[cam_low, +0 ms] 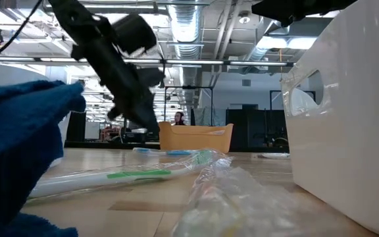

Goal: Pick & Place Toothbrushes
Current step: Put the blue toothbrush into left white bin

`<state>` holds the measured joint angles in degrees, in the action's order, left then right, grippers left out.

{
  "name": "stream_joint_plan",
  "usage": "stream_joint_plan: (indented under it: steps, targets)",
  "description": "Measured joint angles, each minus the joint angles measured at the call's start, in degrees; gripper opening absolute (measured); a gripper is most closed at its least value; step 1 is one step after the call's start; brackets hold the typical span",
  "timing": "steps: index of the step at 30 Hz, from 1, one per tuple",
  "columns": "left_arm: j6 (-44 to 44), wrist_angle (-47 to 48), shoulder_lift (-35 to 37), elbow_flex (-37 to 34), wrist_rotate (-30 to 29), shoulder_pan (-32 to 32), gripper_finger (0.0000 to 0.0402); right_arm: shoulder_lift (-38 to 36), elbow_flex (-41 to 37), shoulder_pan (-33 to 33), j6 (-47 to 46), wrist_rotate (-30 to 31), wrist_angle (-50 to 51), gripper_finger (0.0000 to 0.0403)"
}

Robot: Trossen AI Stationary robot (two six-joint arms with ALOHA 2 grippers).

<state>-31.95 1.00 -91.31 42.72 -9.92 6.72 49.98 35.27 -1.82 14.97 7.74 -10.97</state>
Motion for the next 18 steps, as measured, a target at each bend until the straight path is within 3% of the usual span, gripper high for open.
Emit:
stream_joint_plan:
  steps: [4,6,12,18]
  targets:
    - [5.2,-1.7,4.1,0.0,-8.9,-2.5,0.0001,0.0,0.0,-0.1,0.0,0.0,0.0,0.0011]
    - [8.2,-4.3,5.1,0.0,-10.5,-2.7,0.0003,0.0,0.0,-0.2,0.0,0.0,0.0,0.0011]
    - [10.5,-18.1,5.0,0.0,-6.3,-2.0,0.0014,0.0,0.0,-0.2,0.0,0.0,-0.2,0.0011]
    - [7.7,-22.7,5.0,0.0,-3.6,-1.0,0.0014,0.0,0.0,-0.2,0.0,0.0,0.2,0.0011]
